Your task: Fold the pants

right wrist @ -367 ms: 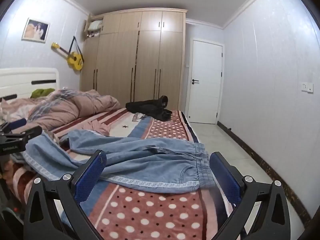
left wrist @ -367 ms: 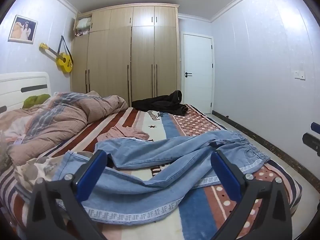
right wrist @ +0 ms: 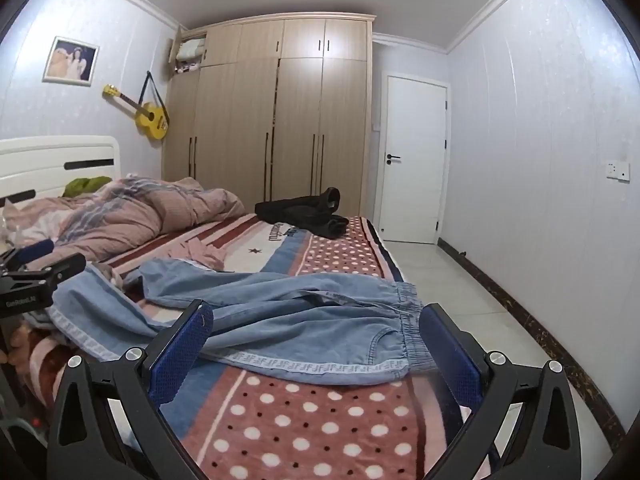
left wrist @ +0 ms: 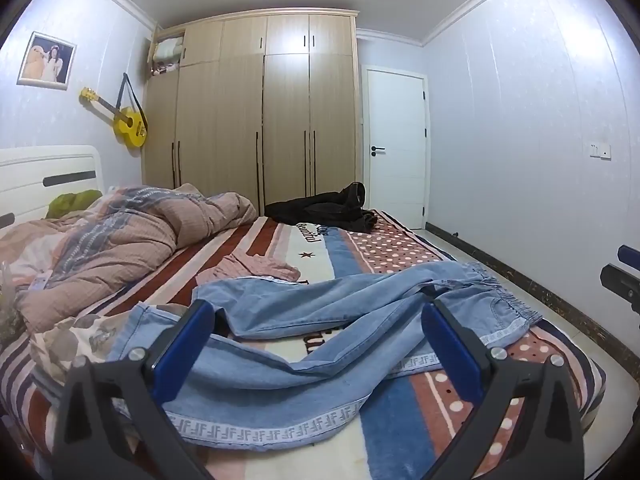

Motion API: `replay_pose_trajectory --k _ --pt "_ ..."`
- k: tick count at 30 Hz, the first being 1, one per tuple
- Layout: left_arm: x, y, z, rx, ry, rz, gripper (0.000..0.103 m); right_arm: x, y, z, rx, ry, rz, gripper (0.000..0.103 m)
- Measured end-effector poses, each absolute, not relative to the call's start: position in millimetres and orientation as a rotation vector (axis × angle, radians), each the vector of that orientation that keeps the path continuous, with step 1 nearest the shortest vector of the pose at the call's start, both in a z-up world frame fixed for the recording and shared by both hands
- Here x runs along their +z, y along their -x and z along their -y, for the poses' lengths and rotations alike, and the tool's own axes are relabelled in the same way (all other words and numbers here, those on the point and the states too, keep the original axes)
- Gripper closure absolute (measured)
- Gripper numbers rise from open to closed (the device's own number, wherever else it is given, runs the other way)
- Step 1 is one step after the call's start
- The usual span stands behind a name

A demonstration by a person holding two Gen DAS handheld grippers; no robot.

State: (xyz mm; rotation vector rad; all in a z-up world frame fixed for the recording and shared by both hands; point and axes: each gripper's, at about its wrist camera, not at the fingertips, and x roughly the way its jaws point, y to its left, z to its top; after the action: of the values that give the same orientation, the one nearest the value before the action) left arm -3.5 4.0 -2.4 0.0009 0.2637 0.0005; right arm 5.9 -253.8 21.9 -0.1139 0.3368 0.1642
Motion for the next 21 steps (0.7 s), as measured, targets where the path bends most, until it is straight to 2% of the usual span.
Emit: replay_pose_trajectory --k 21 --pt "-3.0 3.2 -1.9 0.001 -0.010 -0.264 0.001 21.2 -4.5 252.9 0.166 0.095 -0.335 0.000"
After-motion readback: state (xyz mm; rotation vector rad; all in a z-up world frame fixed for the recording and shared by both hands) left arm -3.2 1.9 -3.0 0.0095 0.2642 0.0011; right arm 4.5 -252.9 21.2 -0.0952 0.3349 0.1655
